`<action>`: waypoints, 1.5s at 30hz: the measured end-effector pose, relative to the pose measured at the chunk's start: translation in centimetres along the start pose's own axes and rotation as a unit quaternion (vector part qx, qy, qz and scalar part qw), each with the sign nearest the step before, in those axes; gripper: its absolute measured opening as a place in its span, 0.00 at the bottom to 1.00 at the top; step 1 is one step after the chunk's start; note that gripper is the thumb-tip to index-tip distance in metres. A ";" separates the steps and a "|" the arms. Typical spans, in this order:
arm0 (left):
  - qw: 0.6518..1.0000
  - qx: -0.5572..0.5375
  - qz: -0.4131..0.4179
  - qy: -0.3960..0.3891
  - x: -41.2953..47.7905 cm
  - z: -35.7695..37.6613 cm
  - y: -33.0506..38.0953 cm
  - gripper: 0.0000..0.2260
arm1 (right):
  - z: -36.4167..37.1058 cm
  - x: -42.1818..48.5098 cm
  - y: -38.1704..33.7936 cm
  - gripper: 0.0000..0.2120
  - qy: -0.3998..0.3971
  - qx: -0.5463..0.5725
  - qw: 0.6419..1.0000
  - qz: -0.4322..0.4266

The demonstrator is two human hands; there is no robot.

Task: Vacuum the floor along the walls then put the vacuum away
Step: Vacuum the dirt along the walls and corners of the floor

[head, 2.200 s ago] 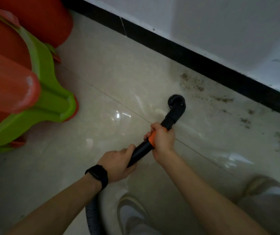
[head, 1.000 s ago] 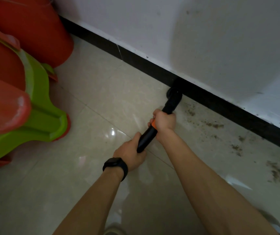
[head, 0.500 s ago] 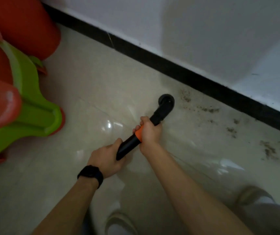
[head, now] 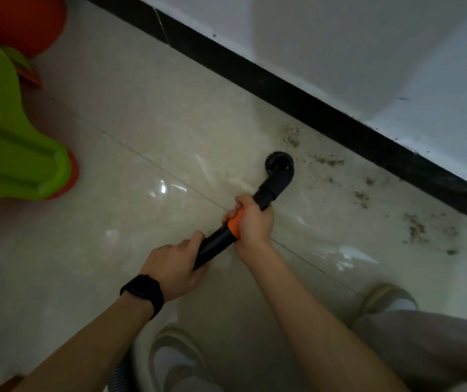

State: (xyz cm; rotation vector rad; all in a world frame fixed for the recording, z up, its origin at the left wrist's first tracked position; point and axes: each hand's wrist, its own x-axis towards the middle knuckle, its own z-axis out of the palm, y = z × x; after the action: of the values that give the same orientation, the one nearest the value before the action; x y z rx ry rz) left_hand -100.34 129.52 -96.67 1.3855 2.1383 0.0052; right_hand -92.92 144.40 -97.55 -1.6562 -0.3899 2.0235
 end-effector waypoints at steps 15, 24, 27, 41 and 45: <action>0.998 -0.002 -0.021 0.054 4.5 -0.7 2.2 0.18 | 1.9 2.7 -4.9 0.09 -0.038 -0.006 0.999 0.001; 0.998 -0.005 -0.027 0.050 5.8 -0.9 2.8 0.18 | 2.3 3.7 -5.7 0.09 -0.043 -0.029 0.999 -0.014; 0.998 -0.008 -0.023 0.054 6.6 -1.2 2.9 0.18 | 2.6 4.1 -6.3 0.08 -0.042 -0.030 0.998 -0.021; 0.999 -0.018 0.008 0.048 8.9 -1.7 2.8 0.17 | 2.3 5.4 -7.2 0.08 -0.011 0.006 0.999 -0.035; 0.997 -0.036 -0.018 0.073 8.6 -2.4 1.9 0.16 | 4.2 5.2 -7.1 0.08 -0.024 -0.017 0.999 -0.037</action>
State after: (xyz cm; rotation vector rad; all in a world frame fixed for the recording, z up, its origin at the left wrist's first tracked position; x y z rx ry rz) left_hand -102.36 138.29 -98.09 1.3404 2.2585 0.1734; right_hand -96.36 153.49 -97.34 -1.5918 -0.4968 2.0147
